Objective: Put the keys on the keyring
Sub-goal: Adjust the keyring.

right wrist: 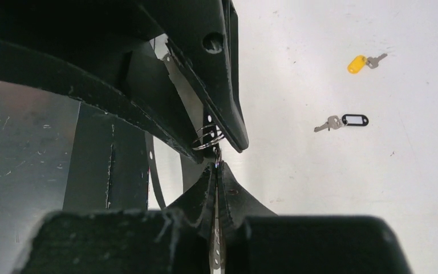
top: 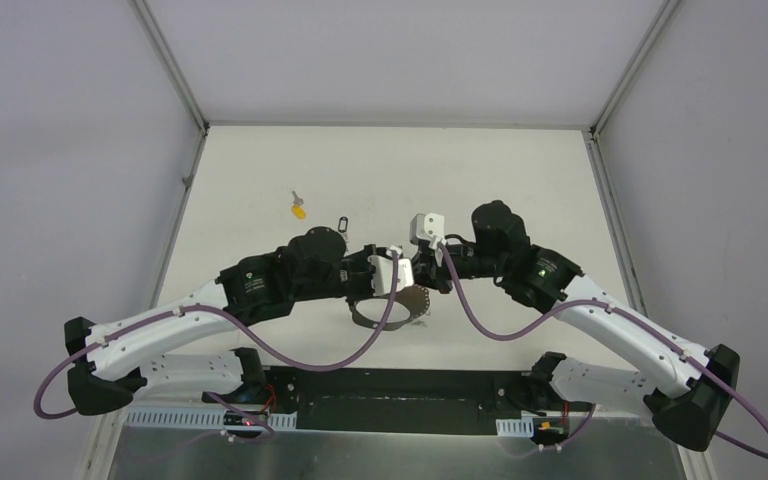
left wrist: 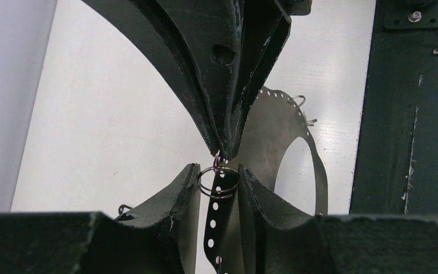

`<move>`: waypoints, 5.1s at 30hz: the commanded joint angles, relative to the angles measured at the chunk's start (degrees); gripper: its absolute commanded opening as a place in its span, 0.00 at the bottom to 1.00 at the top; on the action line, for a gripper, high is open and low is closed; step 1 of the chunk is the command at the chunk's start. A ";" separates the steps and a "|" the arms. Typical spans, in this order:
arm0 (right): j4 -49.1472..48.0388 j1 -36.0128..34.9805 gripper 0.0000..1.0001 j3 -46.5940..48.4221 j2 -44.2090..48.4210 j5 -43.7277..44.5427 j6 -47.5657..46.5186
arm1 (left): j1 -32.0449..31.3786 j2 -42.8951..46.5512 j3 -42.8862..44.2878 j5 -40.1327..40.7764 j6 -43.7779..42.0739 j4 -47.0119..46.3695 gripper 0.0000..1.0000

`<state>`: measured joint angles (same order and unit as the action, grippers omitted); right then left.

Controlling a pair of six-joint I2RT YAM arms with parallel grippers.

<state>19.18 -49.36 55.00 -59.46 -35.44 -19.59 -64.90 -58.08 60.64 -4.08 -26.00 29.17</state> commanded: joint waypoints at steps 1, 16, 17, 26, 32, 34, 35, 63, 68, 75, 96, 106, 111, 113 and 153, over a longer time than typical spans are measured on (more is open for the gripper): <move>-1.05 0.06 0.00 1.68 1.13 -1.15 0.19 | -0.22 3.74 1.04 3.28 1.43 -2.34 0.21; -2.18 0.06 0.00 2.74 0.39 -0.66 2.23 | -0.24 17.51 -10.15 0.73 6.29 -12.43 0.29; -2.29 0.06 0.00 2.74 0.40 -0.98 2.28 | -0.23 18.42 -11.04 0.54 6.53 -13.11 0.30; -2.74 0.07 0.00 3.00 0.62 -1.81 2.54 | -0.26 23.07 -14.44 0.47 6.51 -15.54 0.43; -2.18 0.06 0.00 2.92 0.65 -2.04 1.95 | -0.23 22.00 -12.27 0.84 6.62 -15.49 0.50; -2.08 0.06 0.00 2.92 0.73 -1.91 1.80 | -0.23 20.63 -11.23 0.64 6.85 -15.49 0.50; -2.05 0.04 0.00 2.87 0.75 -1.96 1.71 | -0.22 19.64 -10.65 0.60 7.16 -15.49 0.50; -6.61 1.02 0.00 0.27 5.01 -6.60 4.27 | -0.22 3.86 4.47 -12.63 7.50 -0.79 0.36; -6.48 1.08 0.00 0.45 5.05 -5.91 5.04 | -0.23 3.10 5.27 -7.35 6.94 -0.75 0.34; -1.78 1.11 0.00 2.33 3.67 -3.27 4.20 | -0.19 5.25 4.96 -0.97 7.54 2.01 0.39; 1.85 8.38 0.00 -0.32 -8.30 -11.29 -1.59 | 16.69 4.55 -7.46 -9.18 30.88 -3.53 0.50; 6.17 8.41 0.00 1.97 -11.89 -9.05 -11.43 | 18.59 0.54 -11.32 -21.17 34.10 -10.89 0.48; 4.23 8.73 0.00 5.36 -15.20 -7.58 -7.61 | 18.50 0.52 -14.50 -25.18 34.19 -12.01 0.43; 2.70 8.89 0.00 6.39 -16.49 -7.71 -5.10 | 18.31 0.60 -16.03 -26.19 35.06 -13.45 0.40; 4.46 10.52 0.00 6.09 -9.71 -9.16 -2.58 | 23.04 -7.11 -0.01 -35.66 25.86 1.16 0.49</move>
<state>26.57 -39.09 59.11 -70.50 -43.46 -25.58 -41.93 -67.24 60.29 -34.26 -0.03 32.32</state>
